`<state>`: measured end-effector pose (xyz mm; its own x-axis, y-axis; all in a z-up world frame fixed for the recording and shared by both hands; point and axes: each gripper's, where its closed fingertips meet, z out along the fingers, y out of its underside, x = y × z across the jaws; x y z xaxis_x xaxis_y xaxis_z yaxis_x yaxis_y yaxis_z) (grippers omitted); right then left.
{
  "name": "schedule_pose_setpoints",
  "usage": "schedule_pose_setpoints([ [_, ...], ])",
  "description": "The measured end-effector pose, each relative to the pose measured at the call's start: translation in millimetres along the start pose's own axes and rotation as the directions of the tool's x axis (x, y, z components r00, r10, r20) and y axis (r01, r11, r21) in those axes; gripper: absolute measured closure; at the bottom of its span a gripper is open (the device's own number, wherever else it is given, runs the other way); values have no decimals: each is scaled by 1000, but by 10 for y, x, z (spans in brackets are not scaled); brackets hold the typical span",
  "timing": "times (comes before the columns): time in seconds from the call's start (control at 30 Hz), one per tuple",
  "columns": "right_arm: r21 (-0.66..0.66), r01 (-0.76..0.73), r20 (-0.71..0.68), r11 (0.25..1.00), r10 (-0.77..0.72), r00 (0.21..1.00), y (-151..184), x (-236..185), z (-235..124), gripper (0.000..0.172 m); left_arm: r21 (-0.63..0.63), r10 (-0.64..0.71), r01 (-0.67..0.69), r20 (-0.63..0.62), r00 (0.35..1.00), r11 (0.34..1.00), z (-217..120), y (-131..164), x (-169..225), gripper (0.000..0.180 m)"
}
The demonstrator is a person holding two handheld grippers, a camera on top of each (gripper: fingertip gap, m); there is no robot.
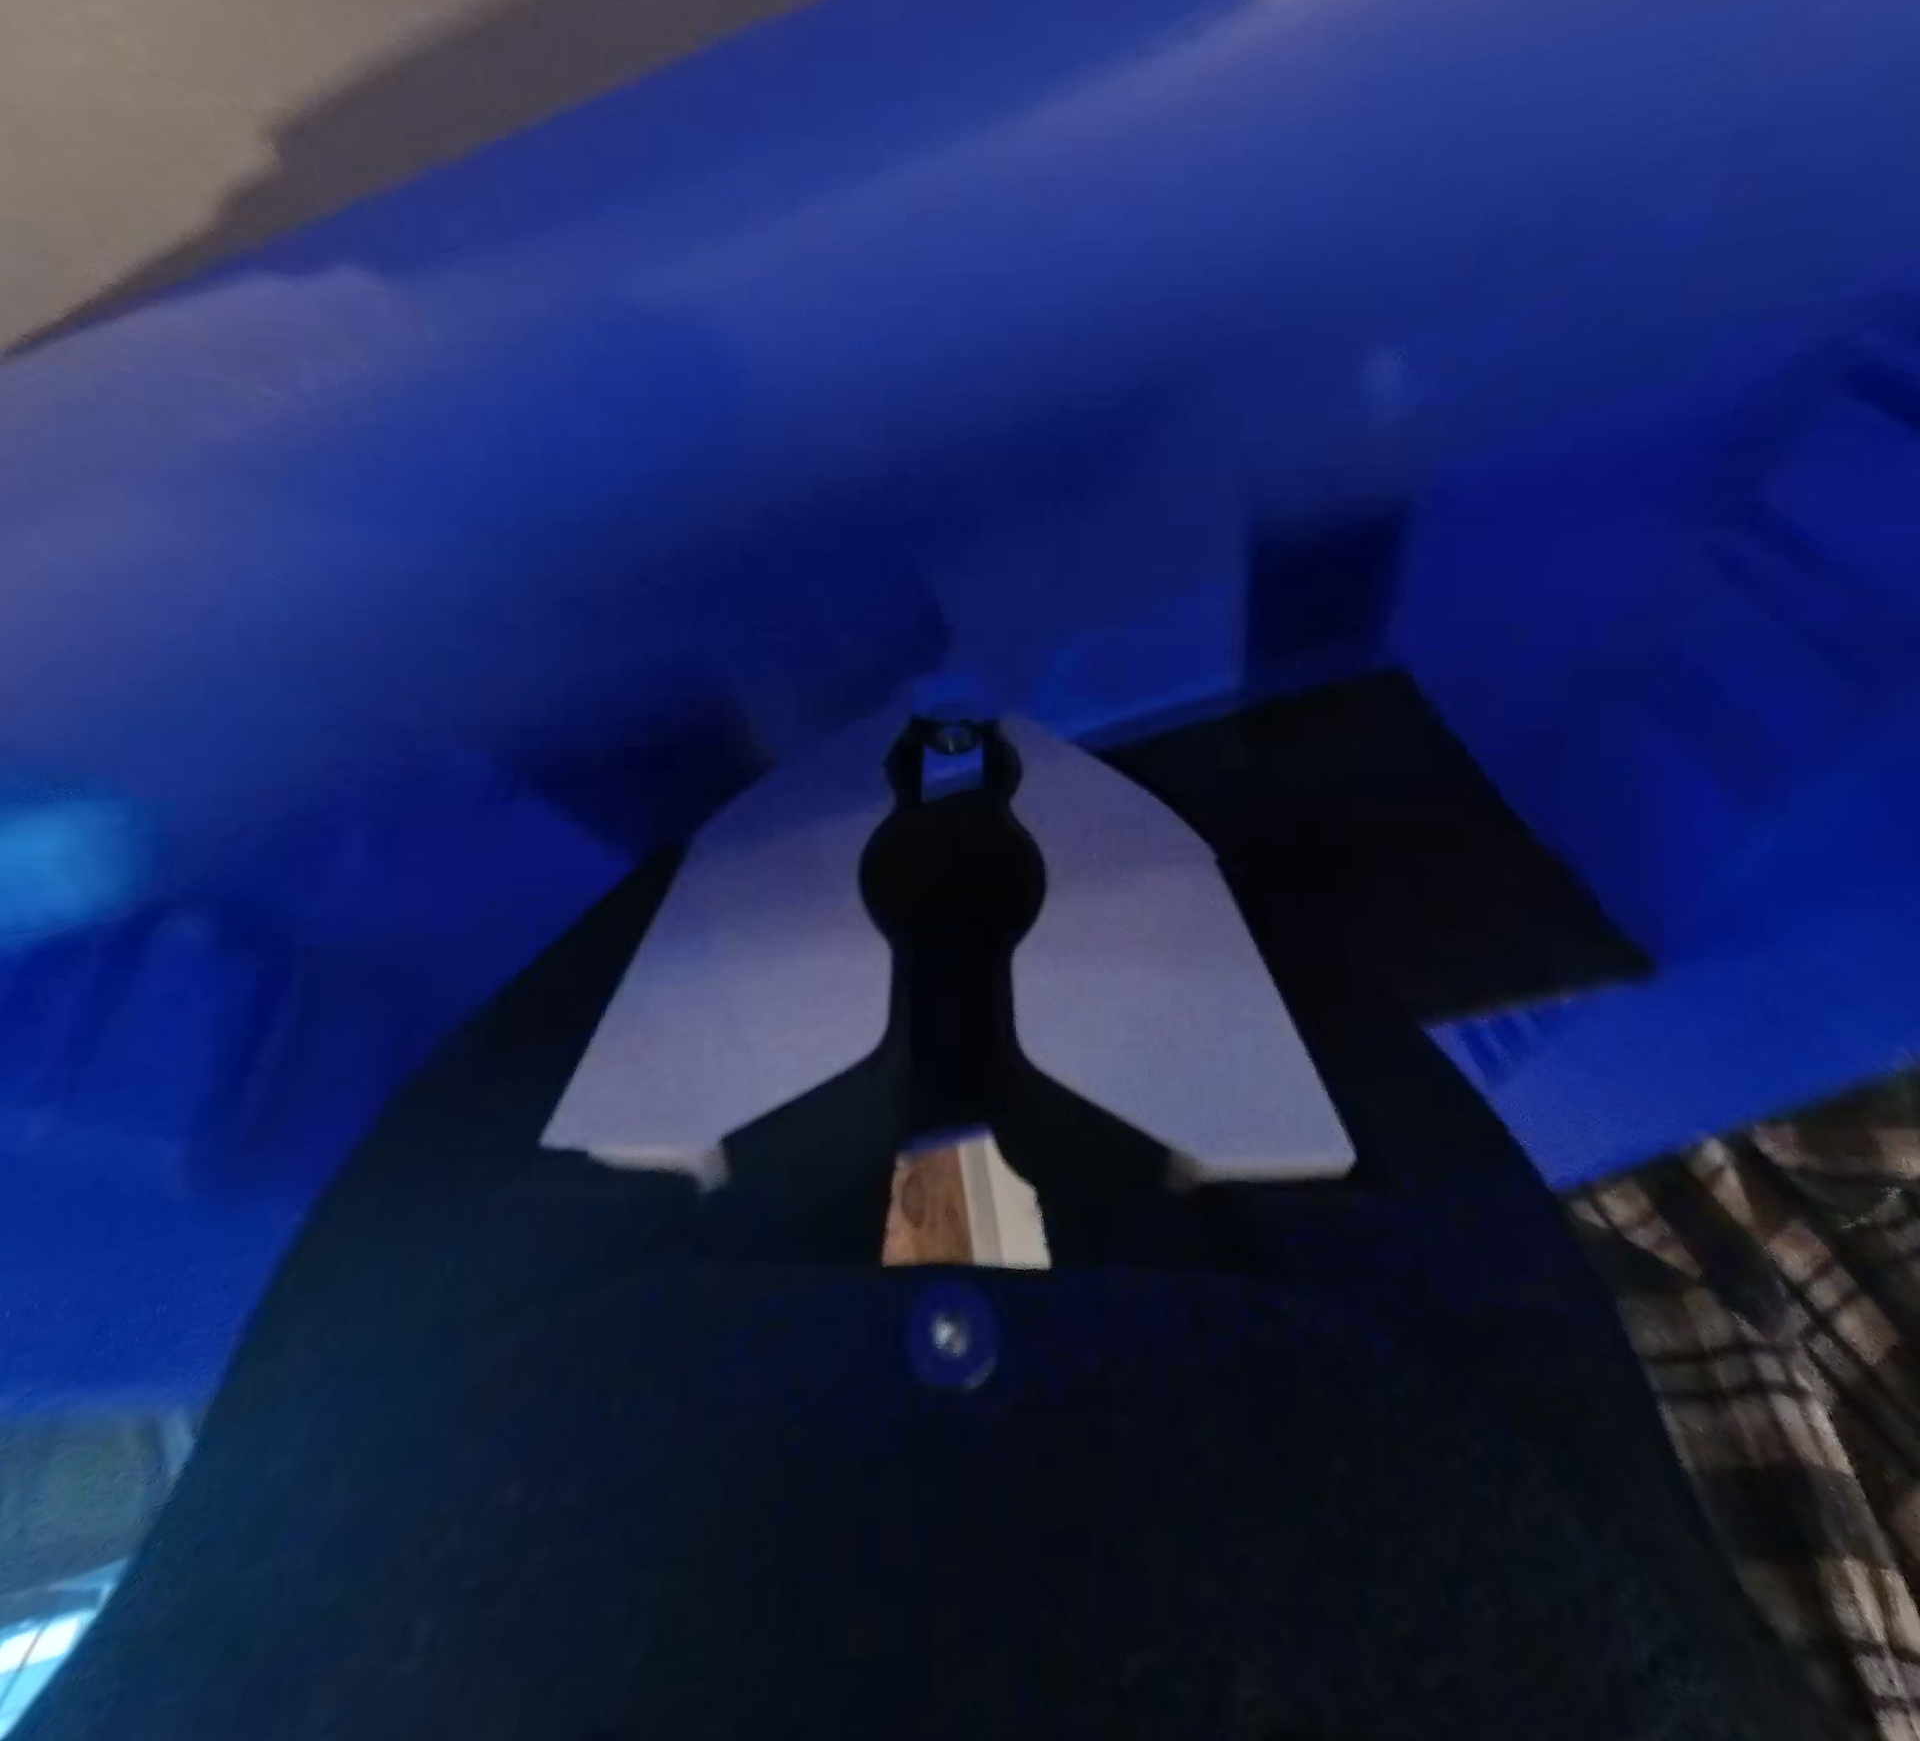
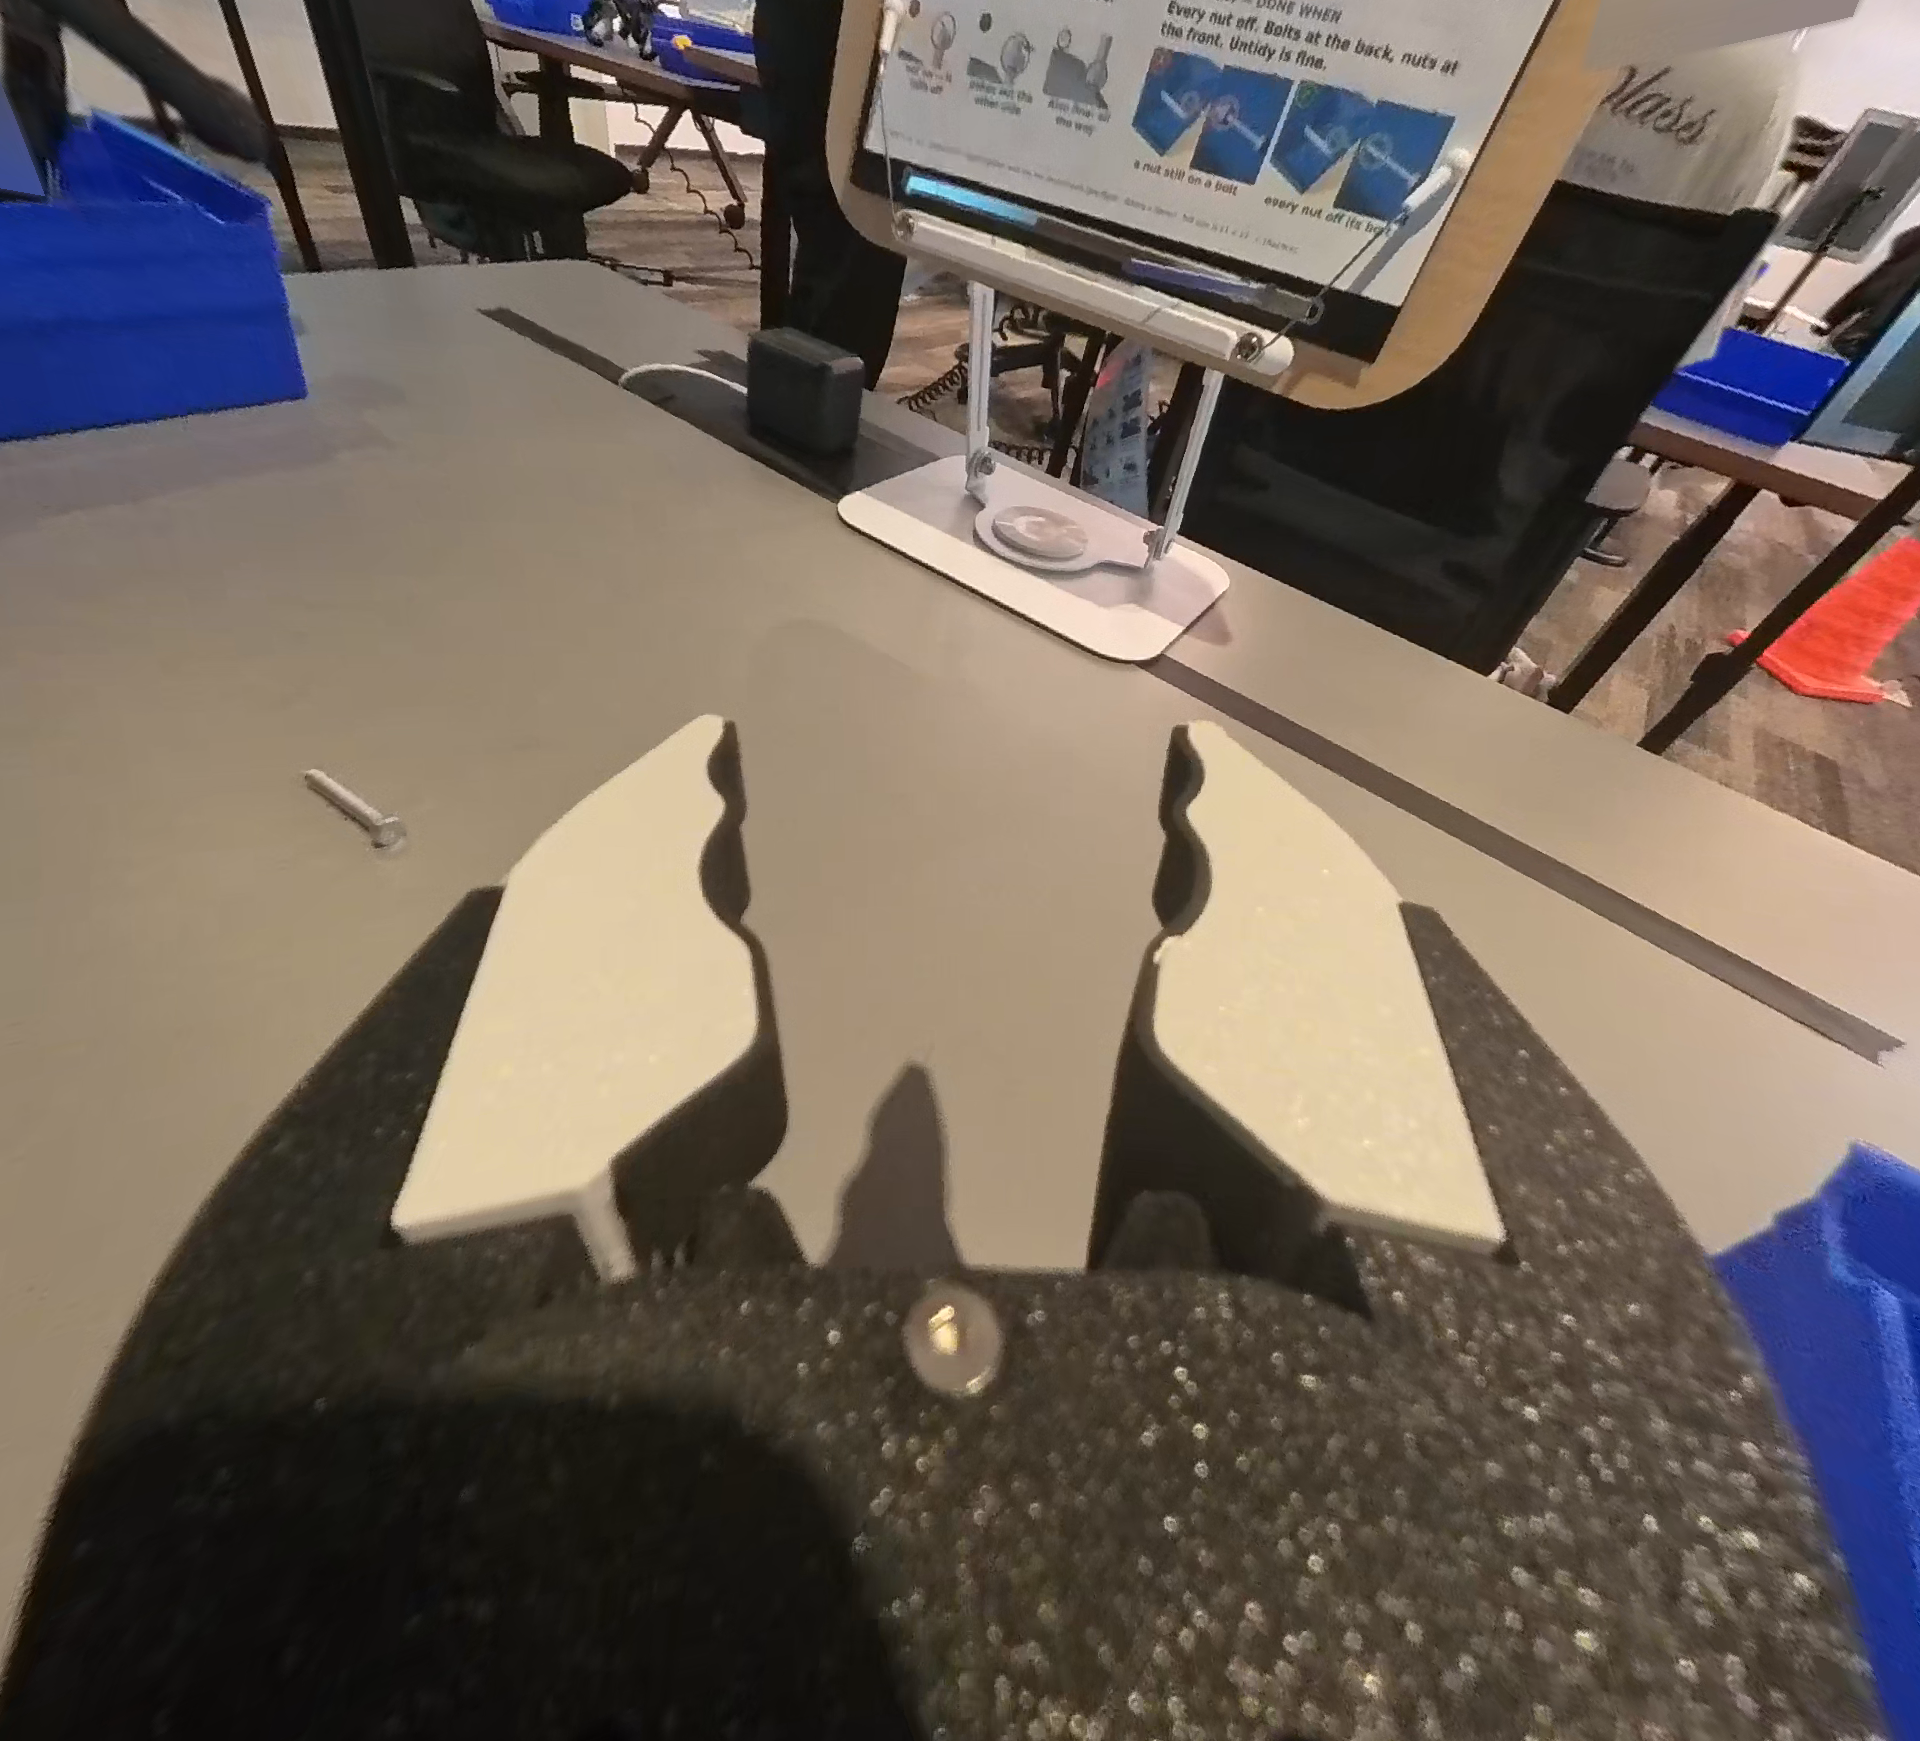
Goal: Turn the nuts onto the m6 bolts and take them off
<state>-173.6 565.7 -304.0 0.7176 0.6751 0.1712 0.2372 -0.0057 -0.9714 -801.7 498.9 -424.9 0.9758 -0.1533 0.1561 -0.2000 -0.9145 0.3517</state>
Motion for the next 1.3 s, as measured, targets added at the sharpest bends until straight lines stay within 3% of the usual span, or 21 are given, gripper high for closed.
schedule_pose_setpoints([
  [0.13, 15, 6, -7, 1000, -6, 1000, -65, -11, -119, 95, 47, 12, -14, 45, 999, 999, -332, 68, 26, 169],
  [0.27, 38, 7, -26, 999, -6, 1000, -130, -4, -311, 96, 160, 63, -82, 119, 991, 984, -881, 114, 270, 170],
  [0.37, 43, 4, -32, 999, -3, 999, -124, -3, -457, 96, 245, 178, -215, 165, 970, 945, -1222, 71, 825, 170],
  [0.47, 37, -8, -27, 999, 9, 1000, -85, -13, -581, 96, 283, 363, -405, 190, 912, 870, -1305, -32, 1712, 170],
  [0.57, 15, -17, -18, 1000, 17, 1000, -26, -49, -699, 95, 307, 560, -598, 212, 801, 740, -1135, -201, 2724, 170],
  [0.67, -5, -7, -14, 1000, 7, 1000, 14, -115, -855, 95, 317, 727, -732, 158, 668, 603, -686, -350, 3700, 170],
  [0.8, -43, -3, -14, 999, 2, 1000, 96, -202, -1071, 95, 214, 833, -832, 113, 541, 511, 109, -532, 4463, 170],
  [0.93, -60, -10, -15, 998, 9, 1000, 173, -293, -1280, 95, 132, 860, -867, 119, 496, 481, 568, -683, 4712, 170],
  [1.3, -85, -42, -32, 996, 39, 999, 362, -356, -1495, 95, 72, 864, -875, 134, 485, 479, 679, -650, 4607, 170],
])
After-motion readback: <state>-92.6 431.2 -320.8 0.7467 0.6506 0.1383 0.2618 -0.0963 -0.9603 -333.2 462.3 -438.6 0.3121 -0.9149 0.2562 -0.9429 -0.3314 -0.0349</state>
